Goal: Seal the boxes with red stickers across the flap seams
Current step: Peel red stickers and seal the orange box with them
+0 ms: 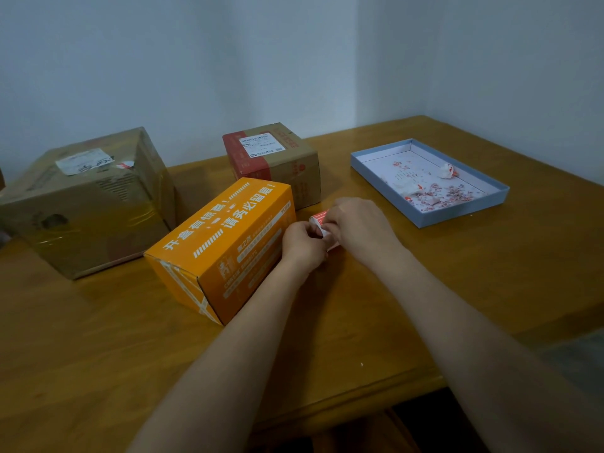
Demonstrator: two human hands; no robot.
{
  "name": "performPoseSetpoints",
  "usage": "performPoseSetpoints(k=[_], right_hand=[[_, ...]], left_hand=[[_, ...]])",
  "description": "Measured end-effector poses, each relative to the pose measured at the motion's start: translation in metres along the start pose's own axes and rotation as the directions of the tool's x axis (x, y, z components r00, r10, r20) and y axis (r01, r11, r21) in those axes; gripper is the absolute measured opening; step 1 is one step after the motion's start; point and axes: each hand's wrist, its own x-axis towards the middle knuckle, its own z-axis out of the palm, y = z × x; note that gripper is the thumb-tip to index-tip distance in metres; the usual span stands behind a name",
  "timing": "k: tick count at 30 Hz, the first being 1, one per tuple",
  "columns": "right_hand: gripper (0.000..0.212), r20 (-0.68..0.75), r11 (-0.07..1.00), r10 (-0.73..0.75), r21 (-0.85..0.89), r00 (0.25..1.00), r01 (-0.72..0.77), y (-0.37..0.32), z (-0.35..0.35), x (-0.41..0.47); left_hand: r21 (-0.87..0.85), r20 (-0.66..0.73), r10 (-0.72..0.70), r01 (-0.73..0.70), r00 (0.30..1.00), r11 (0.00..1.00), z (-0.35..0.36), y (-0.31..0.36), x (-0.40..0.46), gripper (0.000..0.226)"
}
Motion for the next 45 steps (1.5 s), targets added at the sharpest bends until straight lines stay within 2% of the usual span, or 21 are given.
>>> performPoseSetpoints(k=[15,21,29,36,45], right_hand=[[0.019,-0.088,0.996,-0.084,-0.045,0.993,0.081,0.005,0.011,-0.004],[0.011,-0.123,0.992,-0.123,-0.051,0.985,0.117,0.008,0.015,-0.005],[0.013,-0.177,0.989,-0.103,0.083,0.979,0.119,0.017,0.02,-0.006],[0.015,-0.217,0.978,-0.087,0.167,0.972,0.125,0.02,0.023,-0.01],[0.012,-0.252,0.974,-0.127,0.151,0.959,0.169,0.02,0.022,-0.013]], left_hand=[[-0.023,-0.004,-0.007,0.007,1.0,1.0,0.0,0.001,-0.002,0.007],[-0.05,0.001,-0.011,0.011,1.0,0.999,0.0,-0.001,-0.002,0.006],[-0.125,-0.01,0.04,-0.04,0.999,0.991,0.004,-0.006,-0.004,0.014],[-0.327,0.105,0.025,0.011,0.994,0.945,-0.006,-0.014,-0.007,0.015],[-0.287,0.09,0.133,-0.102,0.987,0.953,-0.009,-0.022,-0.006,0.017]])
